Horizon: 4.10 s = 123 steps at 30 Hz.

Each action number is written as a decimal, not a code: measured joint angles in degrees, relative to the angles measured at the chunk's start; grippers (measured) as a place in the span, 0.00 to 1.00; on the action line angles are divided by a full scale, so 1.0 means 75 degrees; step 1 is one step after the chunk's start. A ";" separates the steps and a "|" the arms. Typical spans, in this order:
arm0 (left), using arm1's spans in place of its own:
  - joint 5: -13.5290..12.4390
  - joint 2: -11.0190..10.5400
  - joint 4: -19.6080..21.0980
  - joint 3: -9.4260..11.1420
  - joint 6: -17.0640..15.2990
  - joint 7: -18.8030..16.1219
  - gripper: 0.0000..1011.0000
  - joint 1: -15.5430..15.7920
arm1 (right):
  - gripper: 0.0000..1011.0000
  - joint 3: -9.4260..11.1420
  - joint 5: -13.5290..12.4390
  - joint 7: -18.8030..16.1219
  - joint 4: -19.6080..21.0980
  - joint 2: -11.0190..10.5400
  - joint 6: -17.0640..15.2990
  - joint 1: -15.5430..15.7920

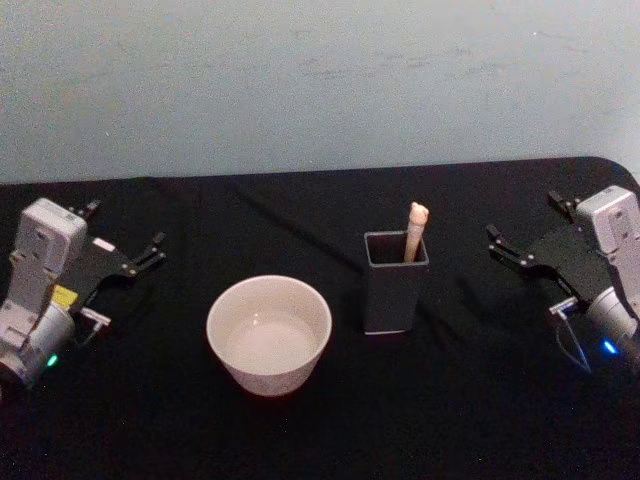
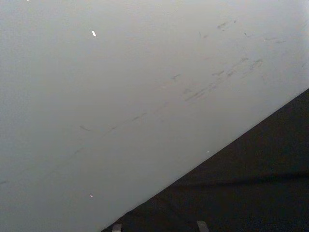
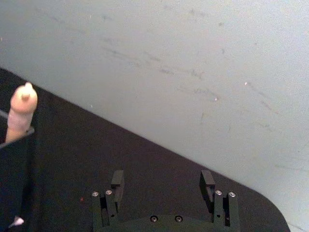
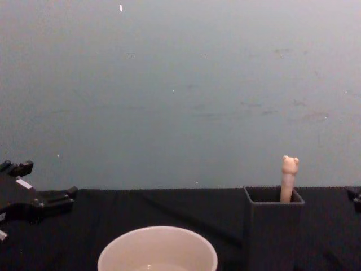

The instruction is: Pick up the stirring spoon with one hand, stir inside the cup, then place it back in its original position.

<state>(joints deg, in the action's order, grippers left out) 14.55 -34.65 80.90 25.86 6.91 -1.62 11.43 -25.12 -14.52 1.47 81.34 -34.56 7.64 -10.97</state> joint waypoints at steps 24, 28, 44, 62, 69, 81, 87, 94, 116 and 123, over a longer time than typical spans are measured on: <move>0.0000 0.0000 0.0000 0.0000 0.0000 0.0000 0.99 0.0000 | 0.99 0.0798 -0.1699 -0.1992 0.2097 -0.0549 -0.0387 0.1331; 0.0000 0.0000 0.0000 0.0000 0.0000 0.0000 0.99 0.0001 | 0.99 0.0752 -0.1765 -0.2138 0.2113 -0.0393 -0.0578 0.1243; 0.0000 0.0000 0.0000 0.0000 0.0000 0.0000 0.99 0.0000 | 0.99 0.0539 -0.1597 -0.2355 0.1587 0.0451 -0.1178 0.0565; -0.0001 0.0000 0.0000 0.0000 0.0000 0.0000 0.99 0.0001 | 0.99 0.0545 -0.1275 -0.2566 0.0751 0.1141 -0.1501 -0.0077; 0.0000 0.0000 0.0000 0.0000 0.0000 0.0000 0.99 0.0000 | 0.99 0.0623 -0.1184 -0.2654 0.0603 0.1323 -0.1573 -0.0208; 0.0000 0.0000 -0.0001 0.0000 0.0000 0.0000 0.99 0.0001 | 0.99 0.0719 -0.1062 -0.2785 0.0482 0.1501 -0.1792 -0.0291; 0.0000 0.0000 0.0000 0.0000 0.0000 0.0000 0.99 0.0001 | 0.99 0.0711 -0.1064 -0.2780 0.0485 0.1492 -0.1783 -0.0291; 0.0000 0.0000 0.0000 0.0000 -0.0001 0.0000 0.99 0.0001 | 0.99 0.0704 -0.1065 -0.2772 0.0489 0.1486 -0.1767 -0.0290; 0.0000 0.0000 0.0000 0.0000 0.0000 0.0000 0.99 0.0000 | 0.47 0.0694 -0.1076 -0.2751 0.0499 0.1476 -0.1740 -0.0284; 0.0000 0.0000 0.0000 0.0000 0.0000 0.0000 0.99 0.0000 | 0.25 0.0694 -0.1080 -0.2752 0.0499 0.1476 -0.1737 -0.0284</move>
<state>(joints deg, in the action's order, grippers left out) 14.55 -34.65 80.90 25.86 6.91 -1.62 11.43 -19.92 -22.62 -19.16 85.08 -23.49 -5.38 -13.10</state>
